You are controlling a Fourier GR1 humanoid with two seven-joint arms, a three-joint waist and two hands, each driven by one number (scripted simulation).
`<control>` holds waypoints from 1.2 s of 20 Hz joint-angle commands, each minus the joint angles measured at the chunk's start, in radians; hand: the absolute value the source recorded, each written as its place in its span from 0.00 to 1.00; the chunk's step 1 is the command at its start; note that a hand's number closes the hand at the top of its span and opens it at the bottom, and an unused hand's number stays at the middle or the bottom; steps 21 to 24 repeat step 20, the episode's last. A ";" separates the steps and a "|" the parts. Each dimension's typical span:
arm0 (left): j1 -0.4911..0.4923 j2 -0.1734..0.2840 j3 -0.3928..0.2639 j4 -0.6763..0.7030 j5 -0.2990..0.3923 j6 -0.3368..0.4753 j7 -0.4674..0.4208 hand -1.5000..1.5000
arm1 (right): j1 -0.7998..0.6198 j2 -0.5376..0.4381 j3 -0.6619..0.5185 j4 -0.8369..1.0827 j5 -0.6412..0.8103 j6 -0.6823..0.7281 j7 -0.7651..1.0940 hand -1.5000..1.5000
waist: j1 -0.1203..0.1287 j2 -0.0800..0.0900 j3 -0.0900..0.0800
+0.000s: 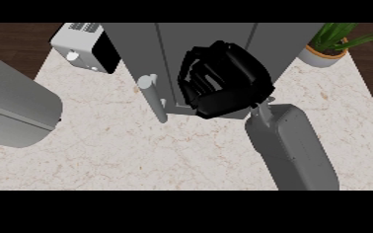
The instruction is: Pick up the bottled water, place it into the cabinet and close the cabinet
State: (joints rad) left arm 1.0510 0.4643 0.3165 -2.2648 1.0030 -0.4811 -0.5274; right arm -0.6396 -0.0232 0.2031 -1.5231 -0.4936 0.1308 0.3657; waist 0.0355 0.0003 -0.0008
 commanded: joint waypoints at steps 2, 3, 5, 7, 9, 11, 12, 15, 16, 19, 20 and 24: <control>0.002 -0.057 0.008 -0.004 -0.026 -0.054 0.030 0.00 | -0.140 -0.023 -0.071 0.179 -0.006 0.078 -0.019 1.00 | -0.007 0.002 0.001; -0.030 -0.015 0.043 -0.001 0.028 0.000 0.060 0.00 | -0.185 -0.019 -0.106 0.225 -0.020 0.089 -0.043 1.00 | -0.009 0.006 0.001; -0.068 -0.009 0.035 -0.002 0.041 0.028 0.086 0.00 | -0.176 0.010 -0.079 0.283 0.016 0.107 -0.098 1.00 | -0.013 0.007 0.001; -0.012 -0.023 0.097 0.043 0.067 -0.076 0.058 0.00 | -0.199 -0.040 -0.116 0.285 -0.021 0.147 -0.052 1.00 | -0.002 0.003 0.001; -0.002 -0.029 0.076 0.016 0.064 -0.068 0.088 0.00 | -0.230 0.021 -0.069 0.288 0.017 0.076 -0.048 1.00 | -0.001 0.004 0.001; 0.032 -0.062 0.067 -0.039 0.055 -0.074 0.086 0.00 | -0.270 0.021 -0.086 0.313 0.002 0.072 -0.024 1.00 | 0.014 0.004 0.001; 0.011 -0.007 0.112 0.017 0.102 -0.097 0.100 0.00 | -0.239 0.021 -0.086 0.336 0.004 0.102 -0.074 1.00 | 0.010 0.007 0.001; -0.004 -0.025 0.092 -0.028 0.096 -0.067 0.111 0.00 | -0.269 0.021 -0.085 0.356 -0.065 0.139 -0.057 1.00 | 0.017 0.011 0.001; 0.018 -0.050 0.085 -0.030 0.069 -0.091 0.113 0.00 | -0.252 0.021 -0.053 0.327 -0.076 0.133 -0.045 1.00 | 0.016 0.005 0.001; -0.007 -0.058 0.052 -0.011 0.049 -0.092 0.128 0.00 | -0.277 0.021 -0.068 0.341 -0.090 0.104 -0.050 1.00 | 0.019 0.008 0.000; -0.038 -0.054 0.059 0.001 0.042 -0.069 0.131 0.00 | -0.268 0.021 -0.017 0.328 -0.094 0.102 -0.054 1.00 | 0.012 0.008 0.000; -0.038 -0.054 0.059 0.001 0.042 -0.069 0.131 0.00 | -0.268 0.021 -0.017 0.328 -0.094 0.102 -0.054 1.00 | 0.012 0.008 0.000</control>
